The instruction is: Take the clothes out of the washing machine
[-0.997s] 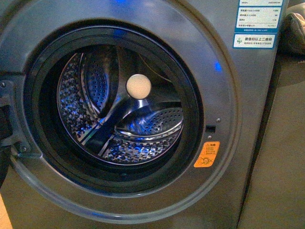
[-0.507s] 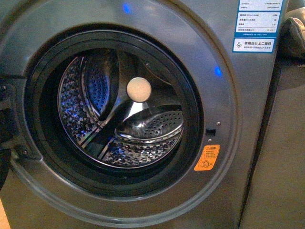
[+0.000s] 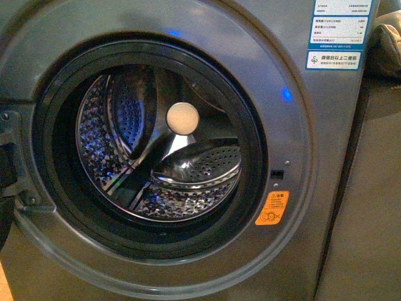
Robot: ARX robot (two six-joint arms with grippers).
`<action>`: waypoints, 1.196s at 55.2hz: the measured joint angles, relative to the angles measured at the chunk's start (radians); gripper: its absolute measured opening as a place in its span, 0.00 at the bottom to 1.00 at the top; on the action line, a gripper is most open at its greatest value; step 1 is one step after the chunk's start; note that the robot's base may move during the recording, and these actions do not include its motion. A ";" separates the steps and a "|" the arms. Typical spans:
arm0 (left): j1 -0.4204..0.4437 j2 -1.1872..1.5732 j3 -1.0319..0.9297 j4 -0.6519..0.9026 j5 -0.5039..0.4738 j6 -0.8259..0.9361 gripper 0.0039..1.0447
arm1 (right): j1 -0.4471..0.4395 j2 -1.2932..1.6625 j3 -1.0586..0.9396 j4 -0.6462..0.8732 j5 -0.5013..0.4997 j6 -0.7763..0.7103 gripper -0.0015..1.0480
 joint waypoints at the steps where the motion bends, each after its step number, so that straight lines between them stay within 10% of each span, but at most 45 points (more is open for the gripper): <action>1: 0.002 -0.006 -0.010 0.005 0.002 0.000 0.30 | 0.000 0.000 0.000 0.000 0.000 0.000 0.02; 10: 0.075 -0.090 -0.146 0.058 0.097 0.002 0.02 | 0.000 0.000 0.000 0.000 0.000 0.000 0.02; 45: 0.111 -0.312 -0.405 0.096 0.110 0.003 0.03 | 0.000 0.000 0.000 0.000 0.000 -0.001 0.03; 66: 0.111 -0.421 -0.465 0.045 0.110 0.003 0.03 | 0.000 0.000 0.000 0.000 0.000 -0.002 0.69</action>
